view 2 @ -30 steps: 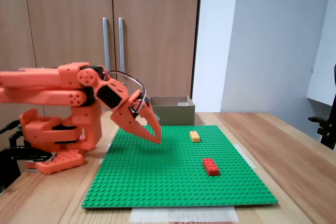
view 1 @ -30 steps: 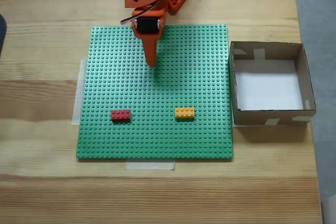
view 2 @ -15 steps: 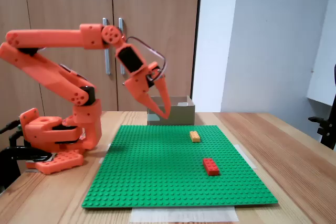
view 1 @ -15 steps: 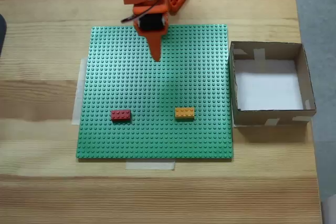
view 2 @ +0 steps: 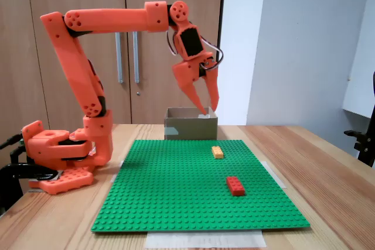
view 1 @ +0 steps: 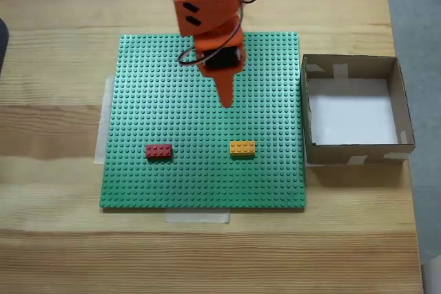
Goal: Pick the yellow lego block and put it in the box.
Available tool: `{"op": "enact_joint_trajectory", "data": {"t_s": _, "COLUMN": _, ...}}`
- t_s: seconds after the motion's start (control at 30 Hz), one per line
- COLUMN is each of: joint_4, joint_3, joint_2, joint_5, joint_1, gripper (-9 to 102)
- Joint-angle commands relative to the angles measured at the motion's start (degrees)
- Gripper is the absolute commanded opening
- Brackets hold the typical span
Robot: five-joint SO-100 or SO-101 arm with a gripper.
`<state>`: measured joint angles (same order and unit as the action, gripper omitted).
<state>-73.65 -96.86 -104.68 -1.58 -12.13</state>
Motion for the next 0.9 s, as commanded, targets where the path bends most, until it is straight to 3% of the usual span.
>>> {"op": "enact_joint_trajectory", "data": {"t_s": 0.0, "joint_4": -1.3, "joint_3": 6.4, "joint_2": 5.3, "joint_5": -1.6, "joint_1": -2.8, "gripper": 19}}
{"op": "enact_joint_trajectory", "data": {"t_s": 0.13, "joint_4": -2.5, "joint_3": 9.2, "joint_2": 9.9, "joint_5": -4.7, "joint_1": -4.5, "gripper": 27}}
{"op": "enact_joint_trajectory", "data": {"t_s": 0.87, "joint_4": 5.2, "joint_3": 11.0, "joint_2": 24.7, "joint_5": -13.5, "joint_1": -2.8, "gripper": 22}}
